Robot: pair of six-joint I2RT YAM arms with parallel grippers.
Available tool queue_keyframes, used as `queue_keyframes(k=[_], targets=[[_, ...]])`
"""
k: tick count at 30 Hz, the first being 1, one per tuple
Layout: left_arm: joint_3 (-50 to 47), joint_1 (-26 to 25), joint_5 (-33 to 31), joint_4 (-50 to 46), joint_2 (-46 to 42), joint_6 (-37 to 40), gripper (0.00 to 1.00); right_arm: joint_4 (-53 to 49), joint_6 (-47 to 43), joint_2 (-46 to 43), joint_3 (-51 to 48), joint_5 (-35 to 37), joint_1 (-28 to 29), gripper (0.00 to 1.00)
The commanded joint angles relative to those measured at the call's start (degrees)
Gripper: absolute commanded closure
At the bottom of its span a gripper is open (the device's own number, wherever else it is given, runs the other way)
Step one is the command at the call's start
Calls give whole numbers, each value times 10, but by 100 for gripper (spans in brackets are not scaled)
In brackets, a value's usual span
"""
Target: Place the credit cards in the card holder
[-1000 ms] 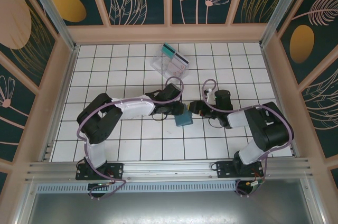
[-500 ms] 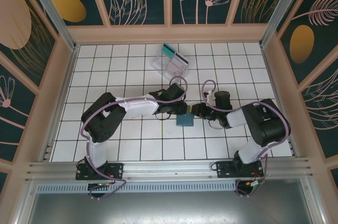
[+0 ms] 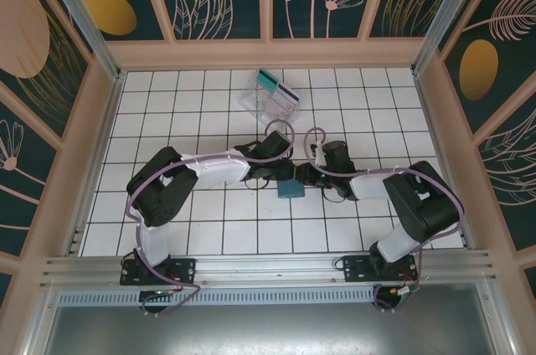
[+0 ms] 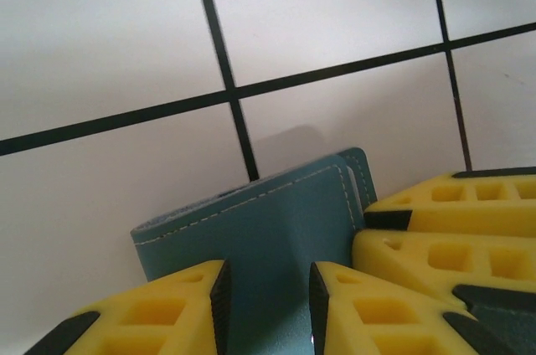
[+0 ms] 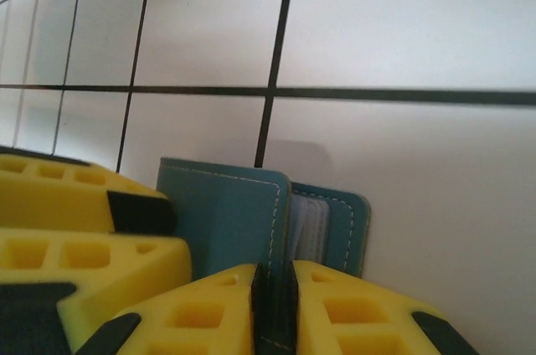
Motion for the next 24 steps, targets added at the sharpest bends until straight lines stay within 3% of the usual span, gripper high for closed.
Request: queue_keyframes(k=[1,6,12,15,17,19,24], targets=[[-22,-13,32,9,-21,-18,66,-78,-18,42,2,67,24,82],[-72,22,4,20,-91,-31,54,-71,-19,51,-3,64,24,82],[-170,75,91,119,-132,-69,52,-12,-1,62,-28,11,5,82],[-194,75,147,182,-114,-95,63,-5,-2,66,-29,3,4,83],[-209,75,181,236,-89,-120,79,2,0,69,-31,-4,2,83],[-217,75,192,267,-72,-137,88,8,1,72,-33,-9,0,83],[-216,75,186,270,-55,-139,90,10,2,71,-35,-14,-1,83]])
